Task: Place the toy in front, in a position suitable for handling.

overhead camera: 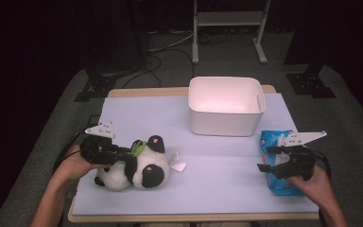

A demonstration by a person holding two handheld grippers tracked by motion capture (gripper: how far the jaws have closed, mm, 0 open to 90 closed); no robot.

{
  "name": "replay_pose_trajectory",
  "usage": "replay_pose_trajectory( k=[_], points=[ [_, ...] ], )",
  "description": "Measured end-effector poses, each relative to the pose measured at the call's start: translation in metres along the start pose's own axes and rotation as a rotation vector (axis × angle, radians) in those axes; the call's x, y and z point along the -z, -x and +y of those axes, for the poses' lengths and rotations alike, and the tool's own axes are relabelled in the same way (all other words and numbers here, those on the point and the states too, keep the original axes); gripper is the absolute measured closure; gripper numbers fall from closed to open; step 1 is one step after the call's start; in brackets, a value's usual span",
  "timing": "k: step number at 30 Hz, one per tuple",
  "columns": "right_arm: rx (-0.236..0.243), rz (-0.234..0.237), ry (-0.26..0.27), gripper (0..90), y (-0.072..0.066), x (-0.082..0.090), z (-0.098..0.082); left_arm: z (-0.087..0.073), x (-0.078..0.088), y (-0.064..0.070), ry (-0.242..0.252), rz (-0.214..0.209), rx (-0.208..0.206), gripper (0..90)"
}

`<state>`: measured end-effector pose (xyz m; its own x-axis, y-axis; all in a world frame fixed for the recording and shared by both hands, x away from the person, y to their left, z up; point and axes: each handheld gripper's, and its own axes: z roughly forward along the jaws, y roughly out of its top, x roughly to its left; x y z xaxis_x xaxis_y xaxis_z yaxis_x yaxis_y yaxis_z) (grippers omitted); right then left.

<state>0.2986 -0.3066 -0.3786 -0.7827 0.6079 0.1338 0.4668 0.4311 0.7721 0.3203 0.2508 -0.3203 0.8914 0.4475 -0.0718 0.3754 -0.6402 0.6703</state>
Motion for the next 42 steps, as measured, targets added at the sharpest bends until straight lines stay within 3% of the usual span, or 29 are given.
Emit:
replay_pose_trajectory(
  k=[5, 10, 17, 24, 35, 42],
  points=[
    [0.001, -0.001, 0.007, 18.7, 0.0, 0.001, 0.0, 0.007, 0.0, 0.003, 0.028, 0.001, -0.008, 75.9],
    [0.006, -0.006, 0.011, 18.9, 0.0, 0.002, 0.0, 0.018, -0.003, 0.007, 0.025, -0.004, -0.028, 75.9],
    [0.004, -0.009, 0.014, 18.9, 0.001, 0.004, -0.001, 0.039, -0.014, 0.013, 0.028, -0.021, -0.075, 75.8],
    [-0.001, -0.014, 0.024, 19.1, 0.002, 0.005, -0.003, 0.056, -0.024, 0.018, 0.055, -0.043, -0.096, 75.8],
    [-0.002, -0.018, 0.026, 19.1, 0.003, 0.007, -0.004, 0.087, -0.051, 0.031, 0.054, -0.089, -0.143, 75.7],
    [-0.006, -0.017, 0.029, 19.2, 0.003, 0.008, -0.005, 0.1, -0.072, 0.036, 0.043, -0.115, -0.152, 75.7]
  ],
)
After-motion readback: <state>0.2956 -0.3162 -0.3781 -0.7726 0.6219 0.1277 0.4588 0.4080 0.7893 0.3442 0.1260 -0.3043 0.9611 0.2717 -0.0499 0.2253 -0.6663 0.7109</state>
